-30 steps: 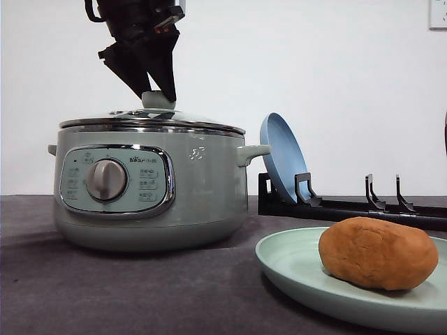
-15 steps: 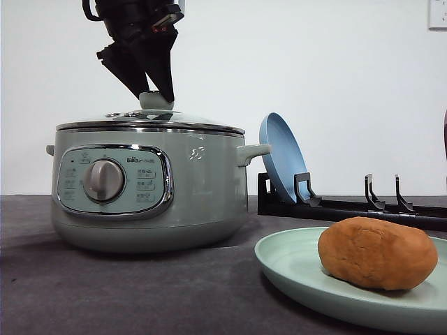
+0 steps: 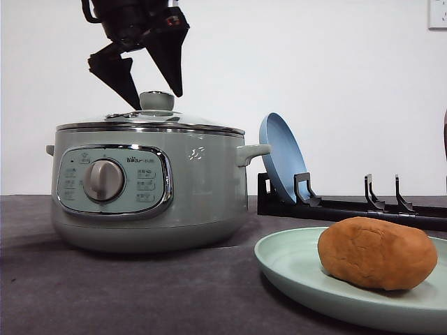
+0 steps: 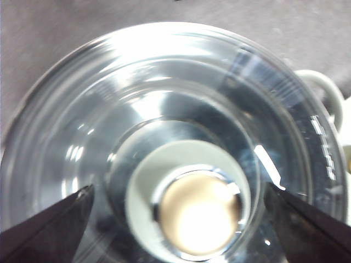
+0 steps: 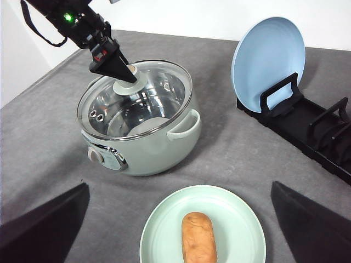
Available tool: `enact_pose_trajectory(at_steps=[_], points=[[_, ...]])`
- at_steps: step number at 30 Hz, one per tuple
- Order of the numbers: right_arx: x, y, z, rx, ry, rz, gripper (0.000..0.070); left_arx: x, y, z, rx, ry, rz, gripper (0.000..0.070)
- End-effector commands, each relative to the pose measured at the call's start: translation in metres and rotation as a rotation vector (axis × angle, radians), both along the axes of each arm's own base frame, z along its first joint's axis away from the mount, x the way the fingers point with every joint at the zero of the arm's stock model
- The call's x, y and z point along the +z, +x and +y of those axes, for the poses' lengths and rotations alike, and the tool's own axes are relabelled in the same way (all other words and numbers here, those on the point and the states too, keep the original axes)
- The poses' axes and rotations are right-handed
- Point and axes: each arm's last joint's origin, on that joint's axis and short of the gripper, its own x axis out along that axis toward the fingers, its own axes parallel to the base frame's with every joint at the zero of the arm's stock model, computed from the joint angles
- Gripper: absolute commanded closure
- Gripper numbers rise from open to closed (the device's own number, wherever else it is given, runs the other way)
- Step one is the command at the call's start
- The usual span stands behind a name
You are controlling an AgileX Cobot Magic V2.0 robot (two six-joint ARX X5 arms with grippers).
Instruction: Transfer potato from steamer to green plate
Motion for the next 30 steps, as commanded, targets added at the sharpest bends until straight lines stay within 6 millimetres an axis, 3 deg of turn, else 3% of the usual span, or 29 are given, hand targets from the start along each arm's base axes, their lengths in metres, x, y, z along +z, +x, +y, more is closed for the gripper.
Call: enact_pose_trajectory(at_steps=[1, 6, 10, 23, 27, 30], points=[[0.004, -0.001, 0.0, 0.003, 0.016, -0.009, 0.0006, 0.003, 0.003, -0.004, 0.013, -0.013, -0.009, 0.0053], [0.004, -0.001, 0.0, 0.003, 0.016, -0.009, 0.0006, 0.023, -0.003, 0.0, 0.048, -0.045, -0.042, 0.0054], [0.004, -0.001, 0.0, 0.003, 0.015, -0.009, 0.0005, 0.048, -0.022, 0.009, 0.061, -0.07, -0.08, 0.0054], [0.003, -0.001, 0.0, 0.022, -0.032, -0.029, 0.0006, 0.119, -0.12, 0.05, 0.067, -0.133, -0.208, 0.0063], [0.003, -0.001, 0.0, 0.028, -0.042, -0.037, 0.0006, 0.124, -0.156, 0.064, 0.075, -0.17, -0.262, 0.0063], [0.002, -0.001, 0.0, 0.029, -0.048, -0.031, 0.0006, 0.116, -0.182, 0.075, 0.083, -0.199, -0.308, 0.0063]])
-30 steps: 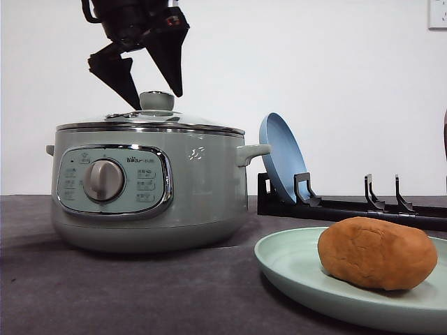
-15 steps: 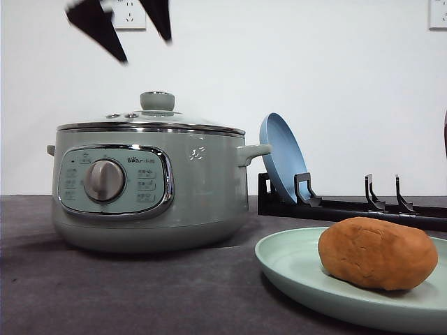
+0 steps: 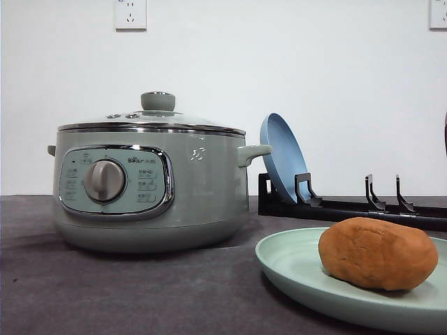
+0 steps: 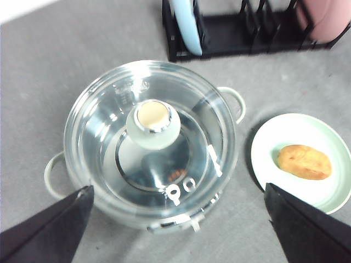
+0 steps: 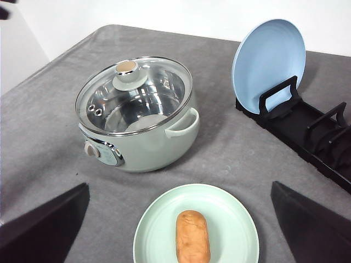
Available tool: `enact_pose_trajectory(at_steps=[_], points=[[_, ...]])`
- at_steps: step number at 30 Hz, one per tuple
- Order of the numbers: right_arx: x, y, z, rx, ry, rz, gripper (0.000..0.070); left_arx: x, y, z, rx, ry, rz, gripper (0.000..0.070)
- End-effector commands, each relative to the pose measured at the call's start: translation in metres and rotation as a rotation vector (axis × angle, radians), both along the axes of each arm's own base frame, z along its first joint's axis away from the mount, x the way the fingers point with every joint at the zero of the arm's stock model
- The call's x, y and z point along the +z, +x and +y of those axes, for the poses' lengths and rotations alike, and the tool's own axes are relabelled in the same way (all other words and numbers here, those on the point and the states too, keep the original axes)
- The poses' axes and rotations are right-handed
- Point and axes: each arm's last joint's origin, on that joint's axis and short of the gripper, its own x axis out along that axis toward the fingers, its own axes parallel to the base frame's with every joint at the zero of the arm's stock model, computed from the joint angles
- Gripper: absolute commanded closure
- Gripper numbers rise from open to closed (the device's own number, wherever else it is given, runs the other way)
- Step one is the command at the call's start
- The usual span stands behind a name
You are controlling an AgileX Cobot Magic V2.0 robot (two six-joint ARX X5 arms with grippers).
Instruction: Transfer potato from steamer to green plate
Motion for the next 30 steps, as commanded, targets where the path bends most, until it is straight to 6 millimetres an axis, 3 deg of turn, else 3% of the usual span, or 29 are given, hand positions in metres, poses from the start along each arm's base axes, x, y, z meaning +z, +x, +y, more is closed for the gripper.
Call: enact_pose_trajectory(at_steps=[1, 8, 15, 21, 29, 30], points=[[0.003, 0.0, 0.0, 0.012, -0.011, -0.011, 0.0006, -0.006, -0.014, 0.005, 0.009, -0.028, -0.024, 0.0063], [-0.007, 0.0, 0.0, 0.014, -0.037, 0.023, 0.0006, -0.055, -0.066, 0.026, 0.044, -0.126, -0.114, 0.0063], [-0.04, -0.002, -0.001, -0.004, -0.036, 0.095, 0.0006, -0.093, -0.095, 0.035, 0.034, -0.253, -0.085, 0.0063], [-0.063, -0.003, -0.001, -0.017, -0.019, 0.116, 0.0006, -0.101, -0.106, 0.04, 0.036, -0.273, -0.114, 0.0063], [-0.064, -0.001, 0.0, -0.015, -0.007, 0.098, 0.0006, -0.099, -0.106, 0.04, 0.034, -0.282, -0.134, 0.007], [-0.064, -0.001, 0.0, -0.016, -0.007, 0.098, 0.0012, -0.099, -0.106, 0.04, 0.034, -0.282, -0.134, 0.0131]])
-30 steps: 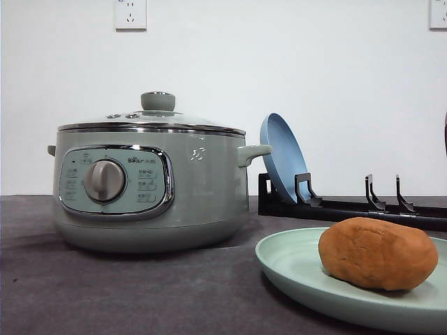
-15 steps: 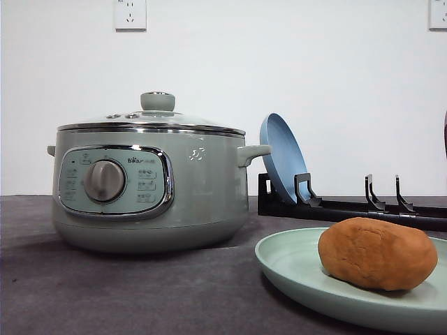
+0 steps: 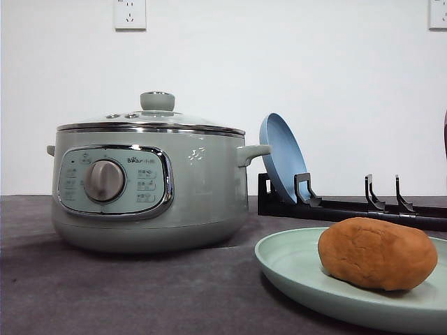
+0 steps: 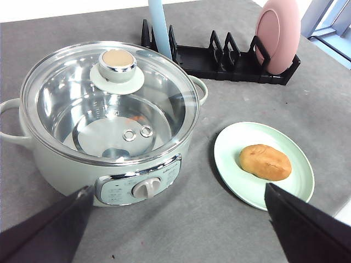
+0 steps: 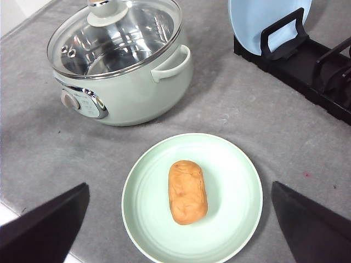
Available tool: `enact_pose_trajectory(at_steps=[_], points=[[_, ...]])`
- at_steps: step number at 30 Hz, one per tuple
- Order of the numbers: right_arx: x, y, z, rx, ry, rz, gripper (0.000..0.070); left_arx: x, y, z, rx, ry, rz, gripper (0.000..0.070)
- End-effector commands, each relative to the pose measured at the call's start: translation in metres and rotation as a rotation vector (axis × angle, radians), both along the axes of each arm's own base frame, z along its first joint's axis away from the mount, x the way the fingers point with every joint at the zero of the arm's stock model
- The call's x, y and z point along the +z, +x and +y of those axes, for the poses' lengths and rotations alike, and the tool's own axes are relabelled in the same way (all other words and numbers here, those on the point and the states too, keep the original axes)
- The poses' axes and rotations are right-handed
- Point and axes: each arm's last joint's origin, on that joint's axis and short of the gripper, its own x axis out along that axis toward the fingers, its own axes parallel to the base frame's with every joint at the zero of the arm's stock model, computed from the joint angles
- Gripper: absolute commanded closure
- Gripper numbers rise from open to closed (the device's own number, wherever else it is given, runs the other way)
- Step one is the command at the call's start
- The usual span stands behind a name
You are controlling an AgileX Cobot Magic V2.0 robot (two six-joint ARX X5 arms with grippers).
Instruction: Transfer potato from steamer to green plate
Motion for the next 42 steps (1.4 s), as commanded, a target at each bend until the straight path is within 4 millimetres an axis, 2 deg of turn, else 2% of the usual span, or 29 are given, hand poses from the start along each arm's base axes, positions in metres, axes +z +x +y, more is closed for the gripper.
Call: enact_pose_trajectory(at_steps=[1, 2, 3, 4, 32, 36, 42], points=[[0.003, -0.001, 0.0, 0.0, 0.019, -0.011, 0.0099, 0.003, 0.001, -0.001, -0.003, -0.012, -0.008, 0.0278], [0.003, -0.001, 0.0, 0.0, 0.019, -0.011, 0.025, 0.003, 0.001, -0.001, -0.003, -0.011, -0.007, 0.0493], [0.003, -0.001, 0.0, 0.001, 0.018, -0.01, 0.0526, 0.003, 0.001, -0.001, -0.004, -0.009, -0.009, 0.0625], [0.003, -0.001, 0.0, 0.001, 0.018, -0.011, 0.0682, 0.003, 0.001, -0.001, -0.005, -0.009, -0.01, 0.07], [0.005, 0.0, 0.0, 0.001, 0.025, -0.025, 0.0686, 0.002, -0.002, 0.004, 0.034, -0.018, -0.03, 0.07], [0.005, 0.0, 0.0, 0.001, 0.025, -0.025, 0.0686, -0.019, 0.004, 0.012, 0.137, -0.022, -0.113, 0.07], [0.005, 0.0, 0.0, 0.001, 0.026, -0.026, 0.0686, -0.091, 0.013, 0.025, 0.288, -0.049, -0.259, 0.07]])
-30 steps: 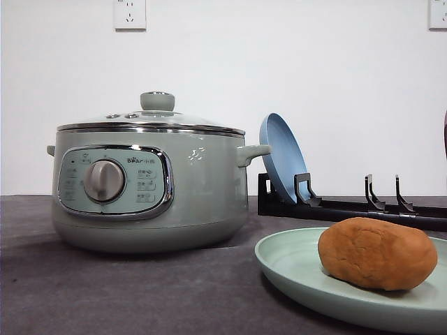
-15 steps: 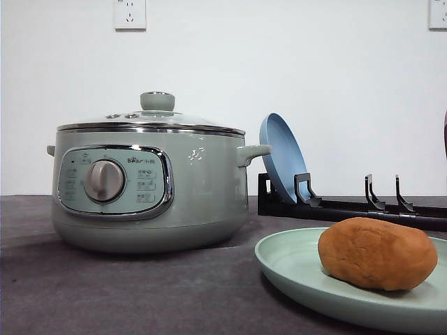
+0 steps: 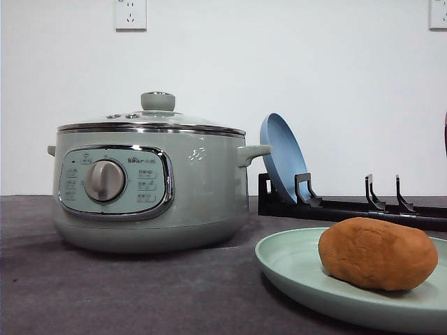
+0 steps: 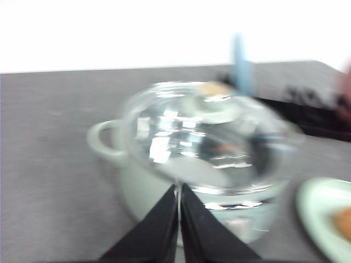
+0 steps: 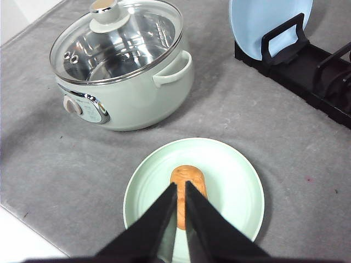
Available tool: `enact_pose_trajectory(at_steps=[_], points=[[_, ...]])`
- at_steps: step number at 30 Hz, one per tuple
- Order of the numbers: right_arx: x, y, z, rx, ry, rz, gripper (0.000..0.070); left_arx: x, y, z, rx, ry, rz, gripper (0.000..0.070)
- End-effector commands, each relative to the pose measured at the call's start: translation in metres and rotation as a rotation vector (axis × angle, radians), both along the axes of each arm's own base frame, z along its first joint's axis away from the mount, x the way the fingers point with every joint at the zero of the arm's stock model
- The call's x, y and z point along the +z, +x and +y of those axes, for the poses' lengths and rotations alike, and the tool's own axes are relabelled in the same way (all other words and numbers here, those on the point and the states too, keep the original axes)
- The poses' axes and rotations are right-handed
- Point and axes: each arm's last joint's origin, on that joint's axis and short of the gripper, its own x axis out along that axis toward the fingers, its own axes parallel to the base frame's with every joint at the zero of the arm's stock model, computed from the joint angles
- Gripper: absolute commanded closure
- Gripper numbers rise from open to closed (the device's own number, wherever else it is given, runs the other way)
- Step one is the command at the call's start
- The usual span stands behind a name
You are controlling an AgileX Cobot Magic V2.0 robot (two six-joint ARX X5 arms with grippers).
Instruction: Transfer potato from steamer to green plate
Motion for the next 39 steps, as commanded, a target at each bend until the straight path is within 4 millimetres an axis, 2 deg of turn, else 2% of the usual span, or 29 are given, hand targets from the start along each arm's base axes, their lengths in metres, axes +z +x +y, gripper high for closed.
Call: enact_pose_trajectory(at_steps=[1, 6, 9, 13, 17, 24, 39], points=[[0.004, -0.001, 0.0, 0.003, 0.014, -0.015, 0.0686, -0.022, 0.002, 0.001, 0.009, 0.007, -0.035, 0.07], [0.004, -0.001, 0.0, 0.003, 0.014, -0.015, 0.0686, -0.079, 0.005, 0.005, 0.085, 0.019, -0.113, 0.07], [0.004, -0.001, 0.0, 0.003, 0.014, -0.015, 0.0686, -0.1, 0.006, 0.009, 0.147, 0.005, -0.137, 0.07], [0.004, -0.001, 0.0, 0.003, 0.014, -0.015, 0.0686, -0.118, 0.007, 0.014, 0.262, -0.007, -0.113, 0.07], [0.004, -0.001, 0.0, 0.003, 0.014, -0.015, 0.0686, -0.126, 0.007, 0.015, 0.323, 0.008, -0.098, 0.07], [0.004, -0.001, 0.0, 0.003, 0.016, -0.017, 0.0686, -0.129, 0.005, 0.019, 0.441, 0.042, -0.075, 0.07], [0.007, 0.001, 0.001, 0.003, 0.032, -0.045, 0.0686, -0.131, 0.005, 0.017, 0.421, 0.047, -0.055, 0.07]])
